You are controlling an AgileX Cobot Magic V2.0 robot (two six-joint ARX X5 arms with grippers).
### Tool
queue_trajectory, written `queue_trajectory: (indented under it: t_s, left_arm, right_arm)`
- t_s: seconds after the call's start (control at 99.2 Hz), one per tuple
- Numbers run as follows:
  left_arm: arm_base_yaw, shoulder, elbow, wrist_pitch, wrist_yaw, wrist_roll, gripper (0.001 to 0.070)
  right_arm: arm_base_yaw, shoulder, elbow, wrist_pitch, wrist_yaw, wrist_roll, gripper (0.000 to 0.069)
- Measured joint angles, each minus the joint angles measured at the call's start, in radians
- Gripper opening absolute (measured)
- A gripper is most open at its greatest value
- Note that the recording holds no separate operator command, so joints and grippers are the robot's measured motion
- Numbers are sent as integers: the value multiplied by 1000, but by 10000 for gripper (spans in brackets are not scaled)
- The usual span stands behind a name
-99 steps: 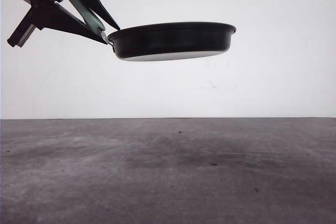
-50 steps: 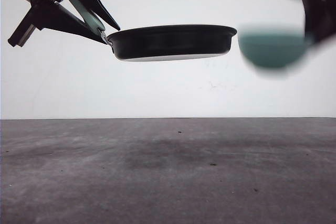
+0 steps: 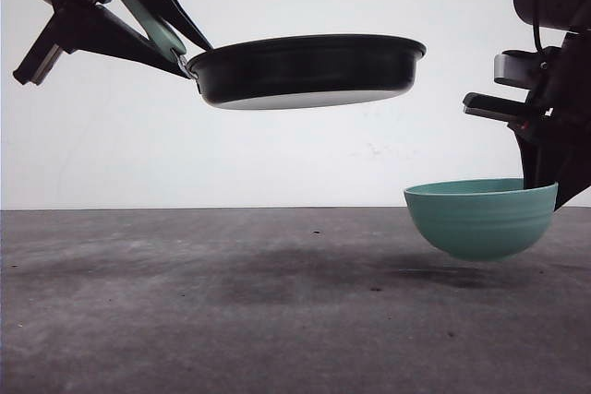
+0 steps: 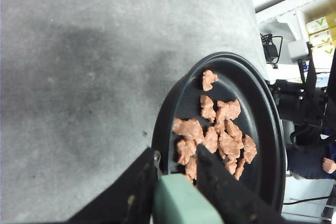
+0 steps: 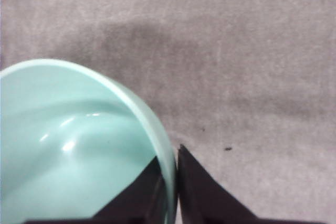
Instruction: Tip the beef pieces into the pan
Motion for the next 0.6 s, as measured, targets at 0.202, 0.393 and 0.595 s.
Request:
queue_trajectory:
  t_s: [0.202,0.393,0.595]
  left_arm:
    - [0,0,0,1,6,8,106]
    - [0,0,0,1,1,22,106]
    - [35,5,0,24,-54,48,106]
  right_arm:
    - [0,0,0,-26,2,-2,335]
    - [0,-74,0,-21,5,-24,397]
    - [5,-377,29,15,23,-29,183]
